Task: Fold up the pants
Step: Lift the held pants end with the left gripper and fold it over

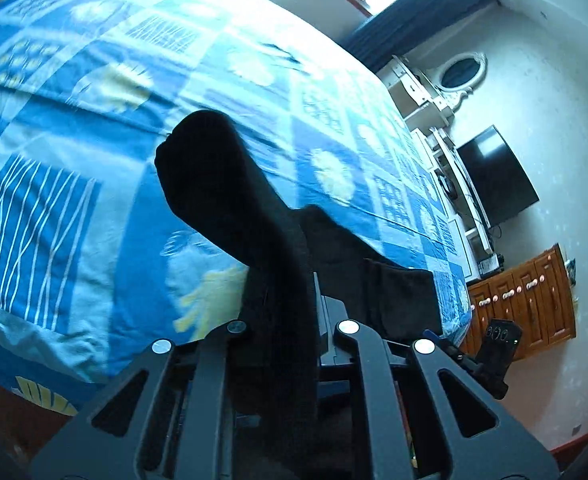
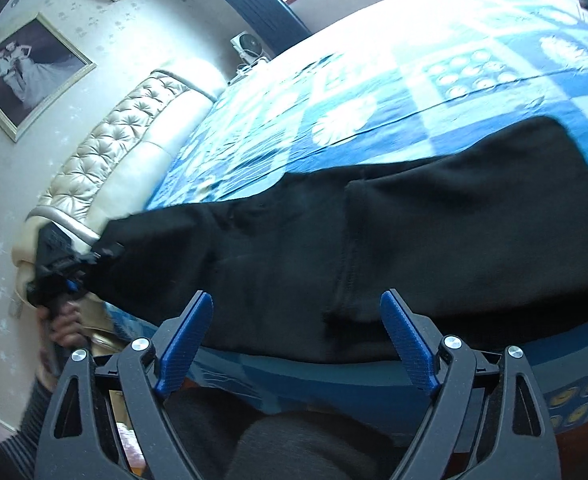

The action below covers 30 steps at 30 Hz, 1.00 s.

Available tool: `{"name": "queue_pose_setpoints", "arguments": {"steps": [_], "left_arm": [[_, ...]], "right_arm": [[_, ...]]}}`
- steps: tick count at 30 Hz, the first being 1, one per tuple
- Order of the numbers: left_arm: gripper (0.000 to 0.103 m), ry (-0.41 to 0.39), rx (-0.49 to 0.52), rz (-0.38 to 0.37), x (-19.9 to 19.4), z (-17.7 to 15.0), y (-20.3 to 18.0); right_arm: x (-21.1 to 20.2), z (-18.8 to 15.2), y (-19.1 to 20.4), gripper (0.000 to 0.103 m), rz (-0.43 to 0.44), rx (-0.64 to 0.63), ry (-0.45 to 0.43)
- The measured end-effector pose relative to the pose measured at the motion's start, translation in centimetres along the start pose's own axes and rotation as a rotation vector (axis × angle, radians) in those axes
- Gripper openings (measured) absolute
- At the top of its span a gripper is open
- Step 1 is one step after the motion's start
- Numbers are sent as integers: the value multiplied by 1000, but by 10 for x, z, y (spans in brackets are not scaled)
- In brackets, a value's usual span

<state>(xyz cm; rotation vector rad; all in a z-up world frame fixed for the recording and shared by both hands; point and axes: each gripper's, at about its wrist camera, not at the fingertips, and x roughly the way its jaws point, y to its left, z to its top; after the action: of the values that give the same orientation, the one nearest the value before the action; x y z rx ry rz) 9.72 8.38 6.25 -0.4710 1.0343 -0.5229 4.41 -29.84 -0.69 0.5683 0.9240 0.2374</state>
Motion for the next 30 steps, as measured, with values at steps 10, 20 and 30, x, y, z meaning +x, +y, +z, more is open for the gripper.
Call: {"name": "queue_pose_setpoints", "arguments": {"steps": [10,20,30], "left_arm": [[11,33,203,55,43,-3,-124],[11,122,317,102,135,-29,-216],[11,168,468,223,216,-75,-278]], "right_arm": [[-36,1,-29,85,-170,24,-38],[-70,2,-59,86,-239,64,-93],[-96,-7,-99,86,-239,150,-138]]}}
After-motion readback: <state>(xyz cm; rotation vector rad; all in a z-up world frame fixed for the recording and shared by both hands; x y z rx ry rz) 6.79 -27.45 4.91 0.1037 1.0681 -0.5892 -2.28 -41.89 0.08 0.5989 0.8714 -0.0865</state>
